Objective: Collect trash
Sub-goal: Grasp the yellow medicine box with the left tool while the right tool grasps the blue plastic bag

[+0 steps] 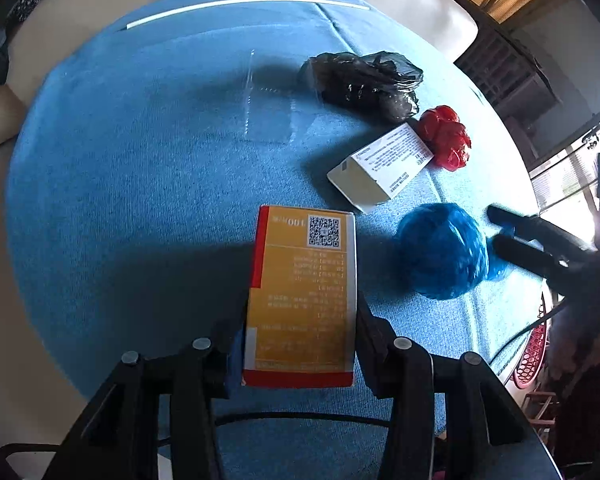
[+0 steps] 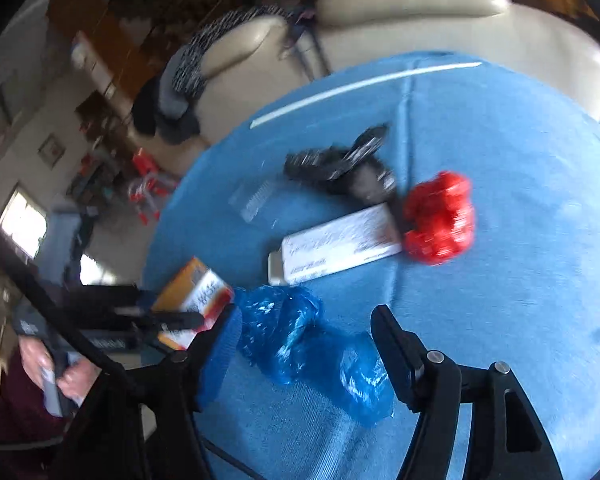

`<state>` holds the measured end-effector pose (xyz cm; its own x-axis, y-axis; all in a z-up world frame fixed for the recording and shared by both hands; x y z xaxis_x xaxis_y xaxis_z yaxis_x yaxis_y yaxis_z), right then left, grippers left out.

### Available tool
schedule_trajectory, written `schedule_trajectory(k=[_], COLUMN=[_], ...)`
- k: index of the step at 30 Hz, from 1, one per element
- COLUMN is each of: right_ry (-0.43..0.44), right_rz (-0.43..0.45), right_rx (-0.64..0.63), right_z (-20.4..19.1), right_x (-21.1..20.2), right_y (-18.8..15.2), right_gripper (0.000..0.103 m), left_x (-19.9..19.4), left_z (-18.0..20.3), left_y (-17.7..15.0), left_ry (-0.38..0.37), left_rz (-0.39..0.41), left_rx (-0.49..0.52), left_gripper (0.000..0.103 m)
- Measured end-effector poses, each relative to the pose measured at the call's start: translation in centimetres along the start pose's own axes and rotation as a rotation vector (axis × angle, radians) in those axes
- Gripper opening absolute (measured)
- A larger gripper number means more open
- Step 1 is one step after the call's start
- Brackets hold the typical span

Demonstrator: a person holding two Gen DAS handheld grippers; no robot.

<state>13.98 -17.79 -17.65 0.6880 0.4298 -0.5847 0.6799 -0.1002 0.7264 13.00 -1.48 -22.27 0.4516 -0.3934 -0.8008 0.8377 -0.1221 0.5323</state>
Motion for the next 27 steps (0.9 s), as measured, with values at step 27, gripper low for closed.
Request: schedule_trajectory(k=[27], right_ry=[-0.049], right_rz=[0.216], right_rx=[0.149], right_z=[2.4], right_x=[-11.3], right_y=[-3.3], right_gripper=[0.048], left_x=[-3.9], left_z=[6.4], left_y=[2.5], left_ry=[-0.001], left_rz=[0.159], left_rx=[0.137], left_gripper=[0.048])
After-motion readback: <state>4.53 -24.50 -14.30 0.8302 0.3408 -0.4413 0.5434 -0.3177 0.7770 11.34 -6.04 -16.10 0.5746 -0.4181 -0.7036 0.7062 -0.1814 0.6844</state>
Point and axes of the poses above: each gripper's, at about its wrist camera, not at the fingertips, and x roughly the way its jaws point, z to its right, y to its top, the point moved 9 cm from there along x, roughly the way its jaws point, and after that the axes turned 15 degrees about z, right-handed, at the moved point
